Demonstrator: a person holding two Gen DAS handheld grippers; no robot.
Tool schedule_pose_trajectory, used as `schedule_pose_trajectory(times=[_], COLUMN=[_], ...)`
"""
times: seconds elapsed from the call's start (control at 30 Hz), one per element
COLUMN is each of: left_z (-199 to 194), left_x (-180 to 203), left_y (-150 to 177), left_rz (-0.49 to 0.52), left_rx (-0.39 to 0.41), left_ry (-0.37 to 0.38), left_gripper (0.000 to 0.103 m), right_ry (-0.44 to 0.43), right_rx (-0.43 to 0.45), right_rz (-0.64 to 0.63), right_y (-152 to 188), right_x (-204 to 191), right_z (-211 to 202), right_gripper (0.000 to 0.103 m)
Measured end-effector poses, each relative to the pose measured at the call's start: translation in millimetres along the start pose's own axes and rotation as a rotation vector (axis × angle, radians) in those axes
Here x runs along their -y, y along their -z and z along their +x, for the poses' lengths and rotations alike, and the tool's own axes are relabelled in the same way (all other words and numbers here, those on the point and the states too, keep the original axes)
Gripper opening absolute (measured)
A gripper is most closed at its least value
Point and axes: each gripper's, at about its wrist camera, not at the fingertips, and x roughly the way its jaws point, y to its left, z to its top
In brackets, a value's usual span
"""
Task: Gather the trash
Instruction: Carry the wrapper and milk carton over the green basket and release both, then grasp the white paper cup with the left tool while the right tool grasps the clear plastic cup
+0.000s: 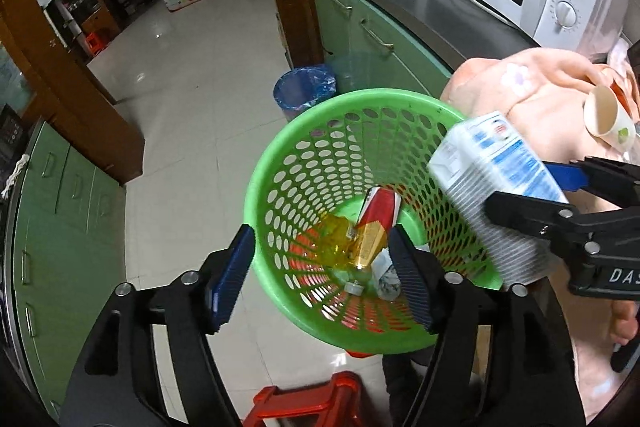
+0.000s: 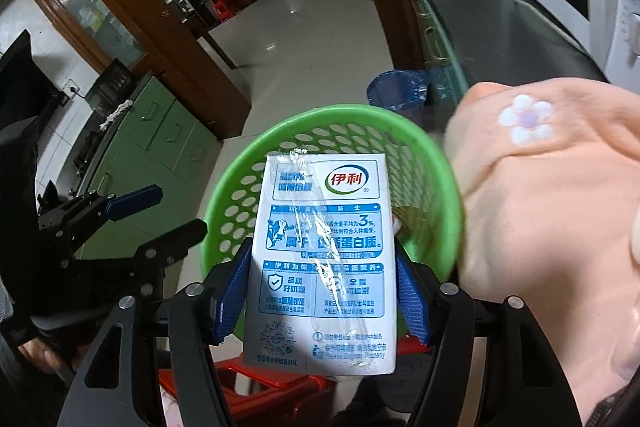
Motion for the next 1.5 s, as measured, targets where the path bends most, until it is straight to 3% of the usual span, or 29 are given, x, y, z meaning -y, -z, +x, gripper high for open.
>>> schedule_pose_trajectory(times=[0.07,0.33,0.5,0.8,1.27,1.5], left_z=[-1,-6,-13,-23,-32,-29], left_x=[1,19,57,137,226,253], left_y=[-1,-12,-25,-49,-77,-86], left_rz=[0.0,0.025,0.083,0.203,0.342,0.374], left_rx=[0.003,0.02,0.049,0.094,0.125,0.115], left_ry=[0.002,0.031,0.074,0.184,0.317,0.363], left_gripper=[0.071,0.073,0.073,0.073,0.073,0.073], right_ry=[-0.012,0.046,0.14,0.262,0.249,0.217], right_rx=[0.019,0.067,0.121,0.174,0.143,0.144], right_rz=[0.0,-0.038,-0.031,0.148,0.309,0.342], right_y=[0,12,30,70,95,94], right_x=[0,19,49,128,180,190], right_z=[-4,-51,-102,-167,-154,-147], right_gripper=[0.075,0.076,0.076,0.076,0.069,0.055])
